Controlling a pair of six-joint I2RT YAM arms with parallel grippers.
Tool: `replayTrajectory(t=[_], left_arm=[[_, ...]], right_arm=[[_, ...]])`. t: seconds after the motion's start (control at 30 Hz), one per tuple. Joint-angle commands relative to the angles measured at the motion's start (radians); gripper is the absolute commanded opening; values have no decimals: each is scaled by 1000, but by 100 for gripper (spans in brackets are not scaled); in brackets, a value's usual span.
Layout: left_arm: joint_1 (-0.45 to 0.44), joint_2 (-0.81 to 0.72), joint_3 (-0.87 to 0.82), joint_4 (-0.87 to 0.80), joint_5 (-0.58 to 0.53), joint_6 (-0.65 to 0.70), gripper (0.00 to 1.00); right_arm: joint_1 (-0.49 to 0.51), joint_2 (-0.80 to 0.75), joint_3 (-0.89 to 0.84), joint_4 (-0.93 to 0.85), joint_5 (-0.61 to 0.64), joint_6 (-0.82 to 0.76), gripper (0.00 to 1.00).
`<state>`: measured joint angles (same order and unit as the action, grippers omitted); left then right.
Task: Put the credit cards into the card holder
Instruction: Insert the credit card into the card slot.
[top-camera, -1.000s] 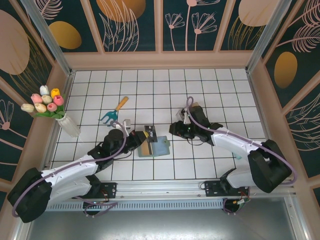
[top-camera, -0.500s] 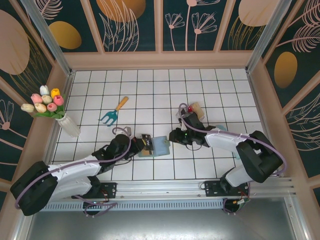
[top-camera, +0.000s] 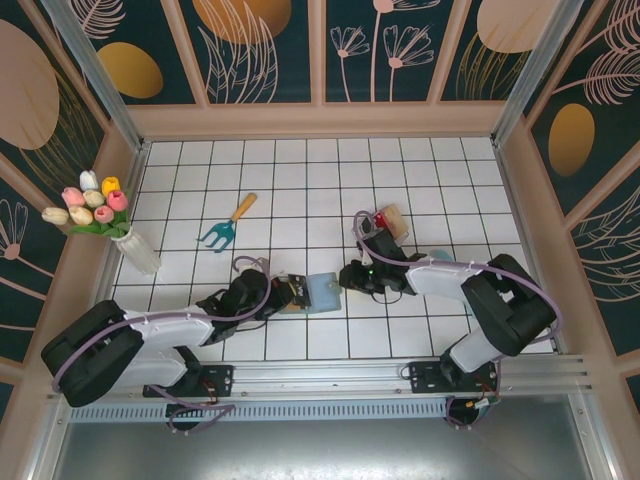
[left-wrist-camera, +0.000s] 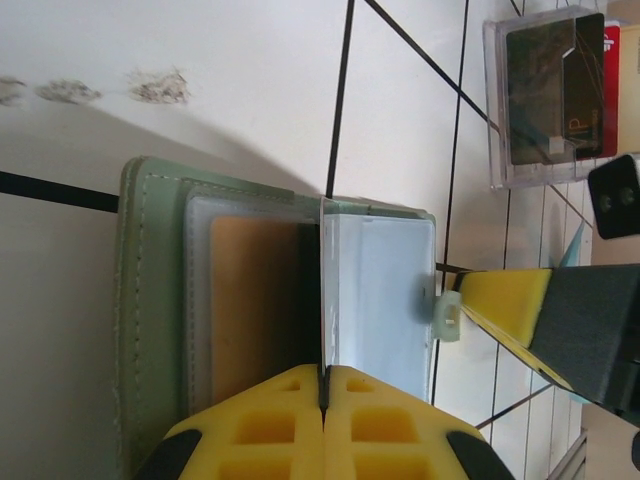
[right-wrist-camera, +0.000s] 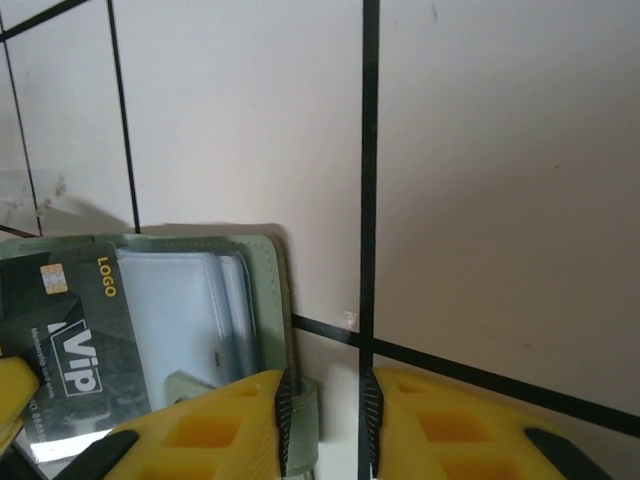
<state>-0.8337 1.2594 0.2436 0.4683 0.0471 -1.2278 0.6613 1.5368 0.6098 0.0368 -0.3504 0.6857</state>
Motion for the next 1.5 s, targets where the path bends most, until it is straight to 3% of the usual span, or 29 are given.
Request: replayTrajectory(t=[0.0, 0.93, 1.47], left_arm=[[-10, 25, -12, 54, 30, -8, 0], [-37, 169, 76, 71, 103, -87, 1], [-71, 309, 211, 46, 163, -31, 9]], right_arm=[[14, 26, -15, 30, -21, -7, 27], [22, 43, -13, 15, -18, -4, 22], [23, 48, -18, 30, -29, 11, 22]])
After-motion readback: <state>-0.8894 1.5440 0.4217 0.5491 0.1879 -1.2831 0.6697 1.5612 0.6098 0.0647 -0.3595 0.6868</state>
